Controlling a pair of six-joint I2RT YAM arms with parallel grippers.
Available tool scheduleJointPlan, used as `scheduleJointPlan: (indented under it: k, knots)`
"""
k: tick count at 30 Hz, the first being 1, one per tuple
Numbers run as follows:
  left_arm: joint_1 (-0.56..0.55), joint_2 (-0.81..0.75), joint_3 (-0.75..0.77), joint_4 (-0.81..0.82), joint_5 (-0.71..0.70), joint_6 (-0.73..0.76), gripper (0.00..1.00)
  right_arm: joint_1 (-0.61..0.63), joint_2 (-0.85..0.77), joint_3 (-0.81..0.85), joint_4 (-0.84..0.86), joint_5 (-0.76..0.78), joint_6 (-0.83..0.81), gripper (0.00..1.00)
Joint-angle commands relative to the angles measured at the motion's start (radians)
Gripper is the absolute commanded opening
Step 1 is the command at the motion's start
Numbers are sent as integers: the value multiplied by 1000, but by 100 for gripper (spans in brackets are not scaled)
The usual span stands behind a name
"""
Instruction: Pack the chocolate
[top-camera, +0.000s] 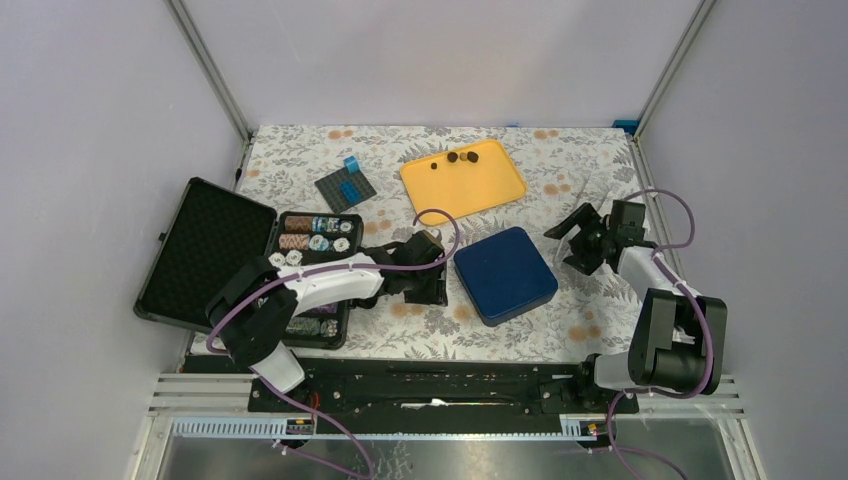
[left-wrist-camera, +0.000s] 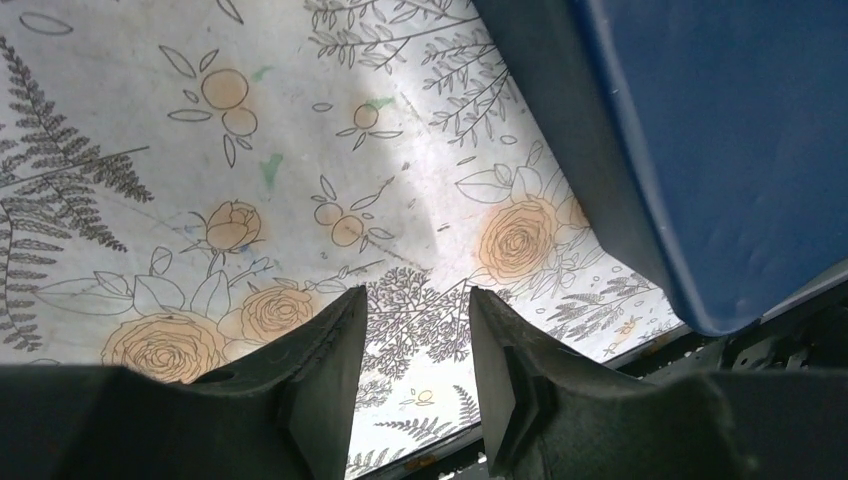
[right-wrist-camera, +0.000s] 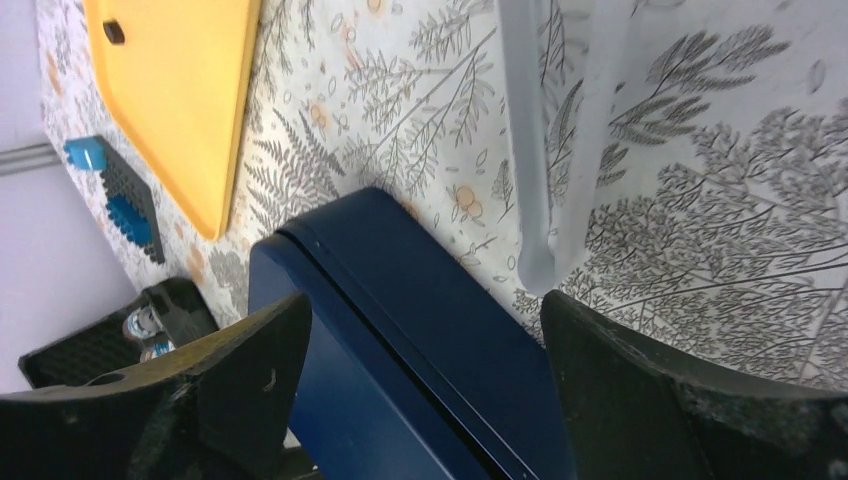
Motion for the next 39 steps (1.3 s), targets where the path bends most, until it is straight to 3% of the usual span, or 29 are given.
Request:
scheduleJointPlan:
  k: [1,9,22,29,33,39]
  knots:
    - [4,-61,-20,79,17,-19,45,4,-7,-50,75,-129,26,93]
    - [4,-36,-49,159,35,-23,44,4,-41,-153,113,-183,51,96]
    - [9,-8,-17,94,16,9,44,4,-202,-217,50,-182,60,97]
    - [10,-2,4,74,1,21,44,4,-238,-208,50,-38,100,96]
    - [11,-28,0,47,-32,22,44,1,-203,-161,41,17,93,85]
    - [14,-95,-15,10,-114,6,45,1,-104,-86,57,48,48,47]
